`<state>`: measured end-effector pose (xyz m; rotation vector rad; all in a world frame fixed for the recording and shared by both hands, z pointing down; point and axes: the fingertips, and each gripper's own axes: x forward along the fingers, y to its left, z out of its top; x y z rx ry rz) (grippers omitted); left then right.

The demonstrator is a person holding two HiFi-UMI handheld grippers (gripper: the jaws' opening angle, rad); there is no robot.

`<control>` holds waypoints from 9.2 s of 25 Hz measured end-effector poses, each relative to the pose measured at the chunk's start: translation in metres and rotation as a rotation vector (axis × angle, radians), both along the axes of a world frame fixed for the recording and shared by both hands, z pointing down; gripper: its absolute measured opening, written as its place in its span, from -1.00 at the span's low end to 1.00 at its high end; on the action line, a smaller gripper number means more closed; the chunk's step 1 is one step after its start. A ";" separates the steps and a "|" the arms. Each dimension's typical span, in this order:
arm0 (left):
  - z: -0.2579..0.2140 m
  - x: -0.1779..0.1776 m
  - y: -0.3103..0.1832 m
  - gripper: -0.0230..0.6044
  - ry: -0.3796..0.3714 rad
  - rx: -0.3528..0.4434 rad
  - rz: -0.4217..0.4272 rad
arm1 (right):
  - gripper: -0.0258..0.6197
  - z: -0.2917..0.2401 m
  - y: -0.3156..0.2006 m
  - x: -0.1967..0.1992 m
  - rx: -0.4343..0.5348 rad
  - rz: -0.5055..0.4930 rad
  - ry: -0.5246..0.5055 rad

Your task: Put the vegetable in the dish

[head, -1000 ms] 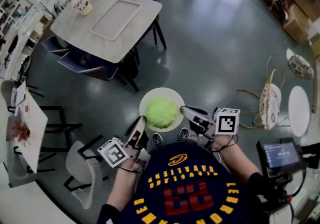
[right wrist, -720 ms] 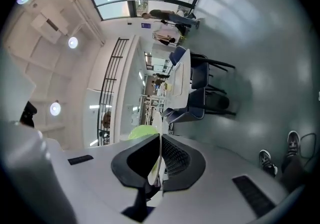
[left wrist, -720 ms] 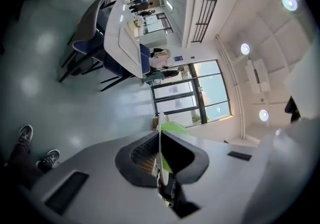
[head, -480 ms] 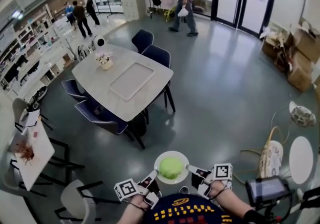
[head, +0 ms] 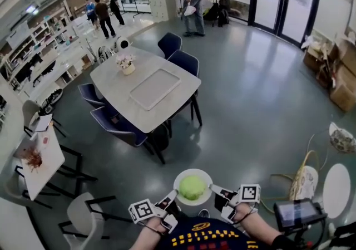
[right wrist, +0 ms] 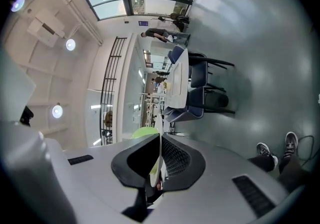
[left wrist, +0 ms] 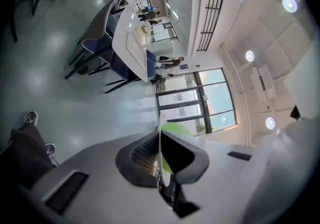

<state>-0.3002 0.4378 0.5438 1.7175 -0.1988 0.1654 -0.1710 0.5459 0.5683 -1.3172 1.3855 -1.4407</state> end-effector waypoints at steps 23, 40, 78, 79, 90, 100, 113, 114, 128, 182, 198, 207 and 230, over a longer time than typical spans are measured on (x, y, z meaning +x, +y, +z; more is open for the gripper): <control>-0.012 0.084 -0.163 -0.88 0.097 -0.036 0.102 | -0.87 -0.006 -0.148 0.072 -0.042 0.092 0.076; -0.004 0.102 -0.250 -0.88 0.112 -0.072 0.093 | -0.87 -0.009 -0.241 0.091 -0.034 0.065 0.073; -0.010 0.346 -0.386 -0.88 0.100 -0.022 -0.199 | -0.87 -0.008 -0.427 0.364 0.085 -0.252 0.088; -0.007 0.349 -0.394 -0.88 0.092 -0.022 -0.199 | -0.87 -0.006 -0.433 0.368 0.078 -0.250 0.093; -0.025 0.367 -0.497 -0.88 0.080 -0.060 -0.240 | -0.87 -0.036 -0.540 0.393 0.063 -0.268 0.140; -0.019 0.338 -0.554 -0.88 0.135 -0.077 -0.307 | -0.87 -0.034 -0.612 0.353 0.044 -0.360 0.092; -0.010 0.321 -0.578 -0.88 0.116 -0.085 -0.493 | -0.87 -0.018 -0.660 0.343 -0.003 -0.556 0.075; -0.009 0.321 -0.580 -0.88 0.116 -0.088 -0.520 | -0.87 -0.016 -0.666 0.343 -0.007 -0.582 0.077; 0.002 0.332 -0.612 -0.88 0.102 -0.108 -0.767 | -0.87 -0.008 -0.739 0.355 -0.009 -0.839 0.088; 0.171 0.325 -0.678 -0.88 -0.069 -0.119 -0.545 | -0.87 0.163 -0.791 0.347 -0.200 -0.821 0.139; 0.195 0.326 -0.680 -0.88 -0.170 -0.119 -0.493 | -0.87 0.185 -0.790 0.342 -0.244 -0.868 0.197; 0.202 0.326 -0.679 -0.88 -0.217 -0.121 -0.489 | -0.87 0.187 -0.793 0.340 -0.246 -0.889 0.231; 0.222 0.323 -0.681 -0.85 -0.412 -0.135 -0.509 | -0.84 0.197 -0.799 0.337 -0.325 -0.952 0.499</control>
